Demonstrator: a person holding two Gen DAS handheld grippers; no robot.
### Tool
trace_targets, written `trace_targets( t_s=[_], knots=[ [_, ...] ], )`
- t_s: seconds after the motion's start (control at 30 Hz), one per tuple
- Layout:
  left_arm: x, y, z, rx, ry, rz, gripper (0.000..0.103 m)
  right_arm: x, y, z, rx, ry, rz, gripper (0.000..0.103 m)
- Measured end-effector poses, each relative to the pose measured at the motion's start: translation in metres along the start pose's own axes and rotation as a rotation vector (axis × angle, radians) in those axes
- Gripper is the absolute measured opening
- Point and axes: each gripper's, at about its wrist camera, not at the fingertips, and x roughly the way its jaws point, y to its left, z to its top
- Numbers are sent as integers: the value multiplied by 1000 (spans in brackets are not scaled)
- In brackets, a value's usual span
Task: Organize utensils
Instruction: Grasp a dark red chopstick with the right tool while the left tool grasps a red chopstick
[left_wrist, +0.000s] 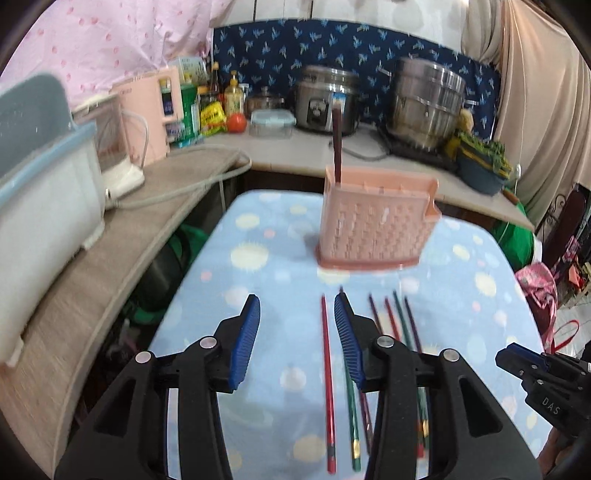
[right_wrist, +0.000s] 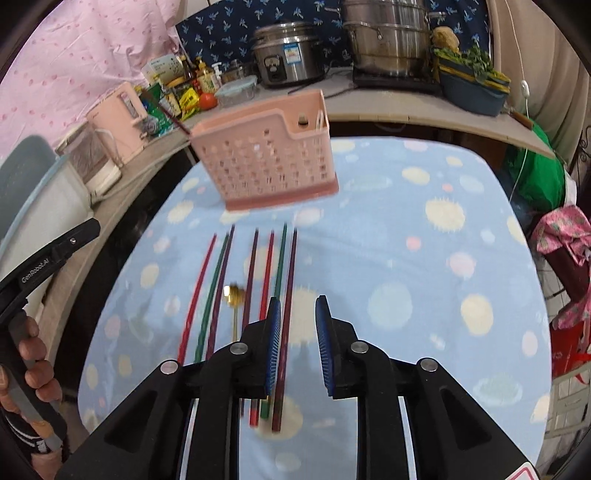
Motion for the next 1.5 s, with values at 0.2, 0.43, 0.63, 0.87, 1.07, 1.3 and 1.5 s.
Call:
trace_targets(
  t_s=[0.2,0.43,0.63,0.87,1.07,1.3,1.5],
  knots=[
    [10,0,-47,0,93,2,40,12,-3,-49,21,56,1,20],
    [17,2,-91,5,173,-3,40,23,-1,-83,44,98,16,20],
    [19,0,-113,17,206,-8,40,31,7,-92,21,106,8,20],
    [20,1,-127,21,237,-15,40,39,12,-94,9,121,10,20],
    [22,1,-132,20,252,-25,41,44,12,-95,2,125,6,20],
    [23,-3,-135,22,260,-44,46,47,14,-93,-10,124,-6,20],
    [28,-8,-136,24,272,-59,46,51,15,-89,-12,120,-11,20]
  ],
)
